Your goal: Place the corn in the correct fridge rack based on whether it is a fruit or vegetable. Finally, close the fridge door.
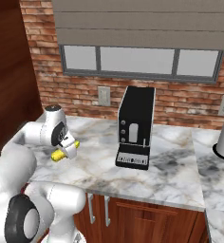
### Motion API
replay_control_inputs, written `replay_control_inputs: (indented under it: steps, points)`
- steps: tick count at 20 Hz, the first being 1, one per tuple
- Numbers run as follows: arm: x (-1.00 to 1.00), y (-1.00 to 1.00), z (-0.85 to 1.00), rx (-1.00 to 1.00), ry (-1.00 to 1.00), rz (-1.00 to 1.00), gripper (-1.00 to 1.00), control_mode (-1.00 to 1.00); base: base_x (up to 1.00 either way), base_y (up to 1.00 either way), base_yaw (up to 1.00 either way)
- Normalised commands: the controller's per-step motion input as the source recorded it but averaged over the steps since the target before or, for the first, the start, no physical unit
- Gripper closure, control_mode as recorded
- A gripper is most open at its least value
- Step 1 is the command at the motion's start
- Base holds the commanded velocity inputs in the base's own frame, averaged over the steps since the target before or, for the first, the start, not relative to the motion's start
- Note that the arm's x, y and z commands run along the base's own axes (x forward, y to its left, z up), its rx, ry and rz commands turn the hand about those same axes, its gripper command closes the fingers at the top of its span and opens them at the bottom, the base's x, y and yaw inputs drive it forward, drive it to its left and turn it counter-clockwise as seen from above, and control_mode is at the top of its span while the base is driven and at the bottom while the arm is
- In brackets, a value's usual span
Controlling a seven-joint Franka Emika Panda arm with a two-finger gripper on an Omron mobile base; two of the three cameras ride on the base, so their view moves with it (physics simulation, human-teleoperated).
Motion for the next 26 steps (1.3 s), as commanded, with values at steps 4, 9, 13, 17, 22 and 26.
replay_control_inputs:
  steps: [4, 9, 13, 17, 22, 26]
  points:
    - [-0.49, -0.30, 1.00, 0.00, -0.10, 0.00, 1.00, -1.00, 0.00, 0.00, 0.00]
    - [-0.72, -0.34, 0.81, 0.00, -0.15, 0.00, 1.00, -1.00, 0.00, 0.00, 0.00]
    - [-0.50, -0.16, 0.80, 0.00, -0.19, -0.01, 1.00, -1.00, 0.00, 0.00, 0.00]
    - [-0.27, -0.23, 0.87, 0.00, -0.15, -0.01, 1.00, -1.00, 0.00, 0.00, 0.00]
    - [-0.10, -0.26, 0.23, 0.00, -0.01, -0.01, 1.00, -1.00, 0.00, 0.00, 0.00]
    - [-0.18, -0.08, -0.06, 0.03, 0.01, -0.04, 1.00, 1.00, -0.25, -0.04, -0.05]
